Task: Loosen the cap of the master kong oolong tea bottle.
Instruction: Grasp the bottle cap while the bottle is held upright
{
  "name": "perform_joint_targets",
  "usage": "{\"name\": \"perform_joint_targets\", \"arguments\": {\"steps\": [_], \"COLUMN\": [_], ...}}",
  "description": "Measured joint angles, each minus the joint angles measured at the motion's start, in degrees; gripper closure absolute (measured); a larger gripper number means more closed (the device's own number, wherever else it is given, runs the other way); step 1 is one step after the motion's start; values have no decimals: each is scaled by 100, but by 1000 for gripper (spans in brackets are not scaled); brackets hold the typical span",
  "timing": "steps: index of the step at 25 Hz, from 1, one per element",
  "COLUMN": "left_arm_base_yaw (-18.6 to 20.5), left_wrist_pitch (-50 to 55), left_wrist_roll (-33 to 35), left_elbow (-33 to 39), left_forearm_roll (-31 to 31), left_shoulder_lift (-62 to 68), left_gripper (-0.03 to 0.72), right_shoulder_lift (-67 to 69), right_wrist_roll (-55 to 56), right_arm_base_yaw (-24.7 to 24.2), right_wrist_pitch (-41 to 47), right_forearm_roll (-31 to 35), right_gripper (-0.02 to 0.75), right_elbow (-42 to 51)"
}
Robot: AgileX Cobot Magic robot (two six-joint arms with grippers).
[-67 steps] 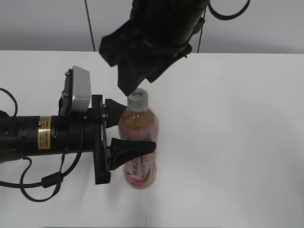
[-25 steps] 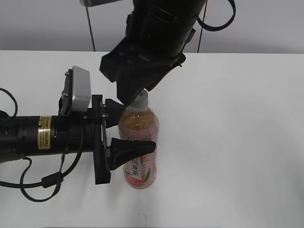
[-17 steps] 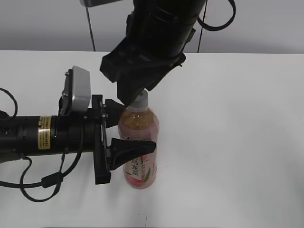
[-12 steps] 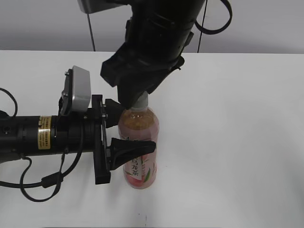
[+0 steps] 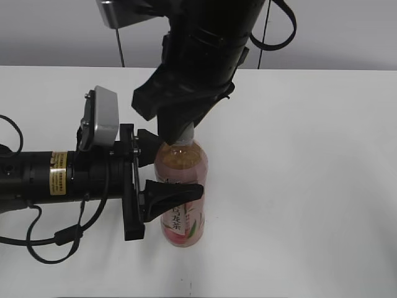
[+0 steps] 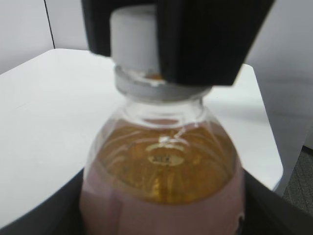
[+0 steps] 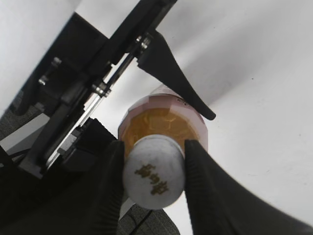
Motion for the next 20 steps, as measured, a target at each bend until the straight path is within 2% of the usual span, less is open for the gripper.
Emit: {"name": "perform_joint_targets", "arguments": {"steps": [8, 20], "left_arm_base_yaw": [0, 0], "left_wrist_pitch": [0, 0], "left_wrist_roll": [-5, -1], "left_elbow": [0, 0], "left_forearm_roll": [-5, 1], "left_shoulder_lift": [0, 0], "left_gripper": [225, 225], "right_shoulder_lift": [0, 0], "right_wrist_roll": [-682, -3790], "right_arm_base_yaw": [4, 4], "right_wrist_pitch": [0, 0], "right_forearm_roll": [-63, -41], "right_gripper": [456, 460], "right_elbow": [0, 0]}}
